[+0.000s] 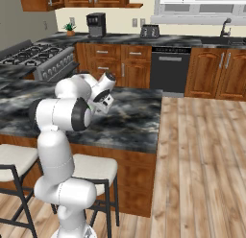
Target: Place the cup inside the bowl on the dining table and move the bowl to any counter.
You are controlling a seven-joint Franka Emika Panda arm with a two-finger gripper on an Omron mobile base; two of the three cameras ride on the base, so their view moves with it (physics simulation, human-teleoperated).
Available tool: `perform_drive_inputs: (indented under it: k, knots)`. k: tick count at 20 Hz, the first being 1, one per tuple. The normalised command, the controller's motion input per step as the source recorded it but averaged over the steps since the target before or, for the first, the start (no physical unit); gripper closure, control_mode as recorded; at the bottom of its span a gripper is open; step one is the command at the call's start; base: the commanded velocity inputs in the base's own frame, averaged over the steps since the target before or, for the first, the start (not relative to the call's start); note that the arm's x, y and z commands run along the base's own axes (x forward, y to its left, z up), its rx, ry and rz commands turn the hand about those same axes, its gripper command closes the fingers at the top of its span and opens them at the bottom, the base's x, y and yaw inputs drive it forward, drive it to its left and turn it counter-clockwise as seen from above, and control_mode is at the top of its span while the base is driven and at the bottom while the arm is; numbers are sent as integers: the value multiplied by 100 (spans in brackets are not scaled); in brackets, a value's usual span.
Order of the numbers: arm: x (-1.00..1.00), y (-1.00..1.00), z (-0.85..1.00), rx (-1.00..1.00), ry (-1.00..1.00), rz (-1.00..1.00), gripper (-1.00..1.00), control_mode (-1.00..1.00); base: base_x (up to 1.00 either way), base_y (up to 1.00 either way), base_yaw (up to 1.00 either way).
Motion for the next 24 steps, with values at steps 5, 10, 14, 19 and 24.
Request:
perform_drive_inputs:
  k: [5, 10, 14, 19, 24]
  knots:
    - [20, 0, -29, 1, 5, 0, -100, -100, 0, 0, 0]
    - [11, 0, -15, 1, 4, 0, -100, -100, 0, 0, 0]
    - [9, 1, -10, 1, 3, 0, -100, -100, 0, 0, 0]
    - [8, 1, -11, 1, 3, 0, -100, -100, 0, 0, 0]
    - [8, 8, -15, 1, 2, 0, -100, -100, 0, 0, 0]
